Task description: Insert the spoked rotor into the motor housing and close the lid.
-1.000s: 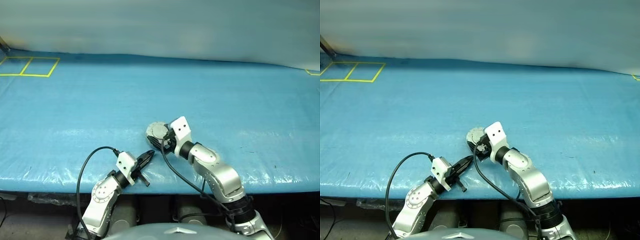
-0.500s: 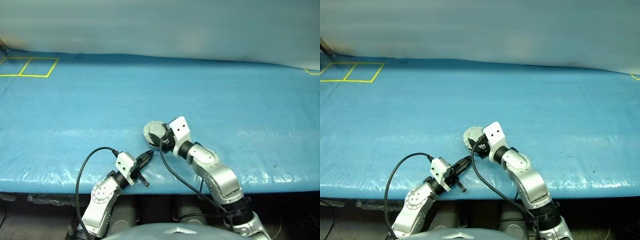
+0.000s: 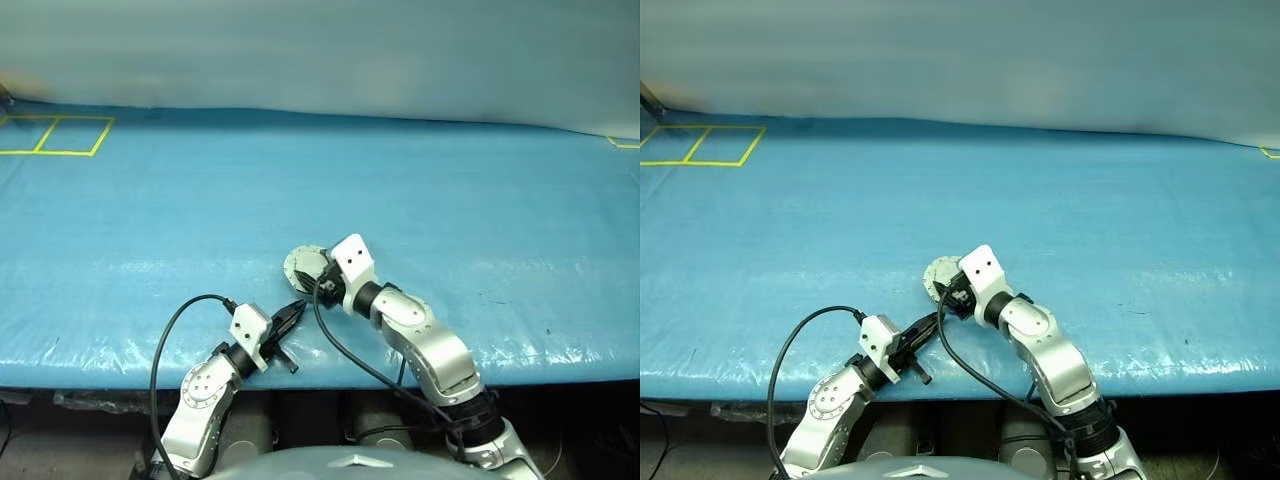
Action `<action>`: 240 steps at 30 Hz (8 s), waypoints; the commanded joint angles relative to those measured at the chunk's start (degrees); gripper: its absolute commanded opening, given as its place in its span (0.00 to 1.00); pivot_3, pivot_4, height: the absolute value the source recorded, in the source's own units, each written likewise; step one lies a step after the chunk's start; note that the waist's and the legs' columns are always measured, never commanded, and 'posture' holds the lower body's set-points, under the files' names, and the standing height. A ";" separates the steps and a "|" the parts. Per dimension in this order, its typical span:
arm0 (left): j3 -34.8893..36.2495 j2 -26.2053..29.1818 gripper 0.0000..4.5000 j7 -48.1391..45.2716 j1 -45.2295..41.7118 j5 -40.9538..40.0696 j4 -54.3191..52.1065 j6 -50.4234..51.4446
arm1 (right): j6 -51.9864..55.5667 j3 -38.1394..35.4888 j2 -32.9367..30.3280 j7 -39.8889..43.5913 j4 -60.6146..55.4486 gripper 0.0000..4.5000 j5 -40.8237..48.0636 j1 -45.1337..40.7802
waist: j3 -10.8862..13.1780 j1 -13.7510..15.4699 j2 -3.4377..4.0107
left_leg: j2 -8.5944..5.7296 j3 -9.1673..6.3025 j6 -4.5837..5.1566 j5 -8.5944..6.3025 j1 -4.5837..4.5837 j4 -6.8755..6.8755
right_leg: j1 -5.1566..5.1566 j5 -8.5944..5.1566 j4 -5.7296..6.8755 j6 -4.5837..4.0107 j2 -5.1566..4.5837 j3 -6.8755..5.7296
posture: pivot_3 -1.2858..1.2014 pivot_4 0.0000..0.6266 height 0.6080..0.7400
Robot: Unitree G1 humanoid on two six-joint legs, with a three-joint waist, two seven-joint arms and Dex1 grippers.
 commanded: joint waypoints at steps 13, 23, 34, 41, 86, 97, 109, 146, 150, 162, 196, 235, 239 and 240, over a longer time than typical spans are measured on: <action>1.48 -0.46 0.00 5.12 2.33 1.71 -3.00 0.17 | -4.87 -1.22 -2.53 7.85 5.05 0.67 2.02 -2.60 | -0.03 -0.10 -0.04 | 0.01 0.00 0.00 0.00 0.05 0.00 | 0.03 0.00 0.00 -0.01 -0.01 0.01 | 0.52 0.24 1.00; 0.93 -0.44 0.00 7.47 2.34 2.39 -7.51 3.37 | -5.35 -3.79 -5.64 12.35 5.37 0.67 4.01 -4.13 | 0.00 0.13 -0.07 | -0.02 0.00 0.01 -0.01 -0.05 -0.01 | -0.02 0.02 -0.02 -0.04 -0.04 -0.01 | 0.52 0.24 1.00; -0.16 -0.04 0.00 9.12 3.77 2.99 -13.86 7.79 | -10.34 -2.06 -5.90 14.17 9.66 0.67 2.41 -2.67 | 0.02 0.15 -0.09 | -0.02 0.00 0.01 -0.01 -0.04 -0.01 | -0.01 0.02 -0.02 -0.04 -0.03 -0.01 | 0.52 0.24 1.00; -0.31 0.50 0.00 9.22 4.63 3.01 -15.74 8.85 | -14.50 -0.77 -6.36 14.11 11.57 0.67 -0.40 -2.10 | 0.01 0.11 -0.10 | -0.01 0.01 0.00 -0.01 0.00 0.01 | 0.01 0.00 -0.01 0.00 -0.01 0.00 | 0.52 0.24 1.00; 11.28 12.36 0.00 -4.02 -38.32 -26.75 7.10 59.12 | -4.29 1.62 -3.54 10.06 10.66 0.67 -3.87 -2.33 | -0.27 -0.16 -0.58 | 0.08 -0.10 -0.27 0.11 0.65 -0.09 | 0.89 -0.12 0.00 0.22 0.39 0.17 | 0.52 0.24 1.00; 6.95 11.29 0.00 -7.48 -39.08 -20.13 9.71 58.51 | -3.82 1.76 -3.83 10.55 9.24 0.67 -3.35 -1.06 | -0.27 0.16 -0.58 | 0.06 -0.10 -0.35 0.03 0.86 -0.21 | 0.77 -0.04 -0.05 -0.14 0.15 0.13 | 0.52 0.24 1.00; 3.89 12.36 0.00 -12.75 -37.89 -18.21 7.00 59.88 | -3.11 1.68 -3.54 12.07 8.81 0.67 -1.60 0.58 | -0.30 0.18 -0.61 | 0.01 -0.12 -0.34 -0.12 0.87 -0.31 | 0.79 -0.22 -0.08 -0.22 -0.18 -0.07 | 0.52 0.24 1.00; 4.41 11.90 0.00 -14.37 -36.84 -14.38 7.57 58.04 | 16.79 -28.23 21.11 -19.65 0.66 0.90 63.22 18.17 | -0.37 1.36 -0.74 | -0.15 -0.26 -0.35 -0.31 0.79 -0.90 | 0.93 -0.73 -0.22 -0.19 -0.36 -0.07 | 0.52 0.24 1.00; 4.67 11.87 0.00 -14.12 -36.39 -14.49 6.96 58.43 | 16.54 -27.18 19.98 -23.38 2.21 0.63 70.58 18.76 | -0.37 1.18 -0.73 | -0.15 -0.25 -0.35 -0.30 0.77 -0.94 | 0.92 -0.73 -0.21 -0.18 -0.30 -0.05 | 0.52 0.24 1.00; 8.51 10.98 0.00 -12.93 -36.92 -16.25 6.48 57.73 | 18.16 -24.19 13.77 -29.68 2.06 0.25 74.83 20.50 | -0.37 0.68 -0.73 | -0.14 -0.23 -0.34 -0.30 0.80 -0.96 | 0.93 -0.75 -0.19 -0.12 -0.21 0.00 | 0.52 0.24 1.00; 27.14 -20.02 1.00 31.38 1.24 -83.02 -17.64 57.00 | 9.12 -18.61 14.95 -33.37 -1.58 0.25 86.13 10.35 | 0.22 0.63 -1.03 | -0.22 -0.25 -0.24 -0.35 0.34 -0.76 | 0.61 -0.69 -0.21 0.09 0.10 0.32 | 0.52 0.24 1.00; 27.50 -7.91 0.54 30.55 -23.10 -70.71 2.27 43.76 | -6.40 -3.29 -12.54 -7.17 -13.20 1.00 33.53 17.08 | 0.19 1.38 -0.98 | -0.18 -0.39 -0.20 -0.32 0.14 0.15 | 0.76 -0.51 -0.07 0.30 0.58 0.29 | 0.52 0.24 1.00; 29.37 -5.27 0.54 25.43 -37.64 -61.90 20.40 40.50 | -12.51 -3.55 -11.07 -6.16 -11.39 1.00 25.88 19.66 | 0.19 2.03 -1.04 | -0.31 -0.38 -0.22 -0.26 0.12 0.17 | 0.75 -0.37 -0.06 0.13 0.65 0.30 | 0.52 0.24 1.00; 30.03 -4.76 0.54 23.98 -41.06 -59.94 25.32 39.68 | -13.91 -3.79 -10.40 -6.46 -10.95 1.00 24.08 20.22 | 0.19 2.17 -1.05 | -0.33 -0.39 -0.22 -0.25 0.11 0.17 | 0.75 -0.35 -0.08 0.15 0.66 0.30 | 0.52 0.24 1.00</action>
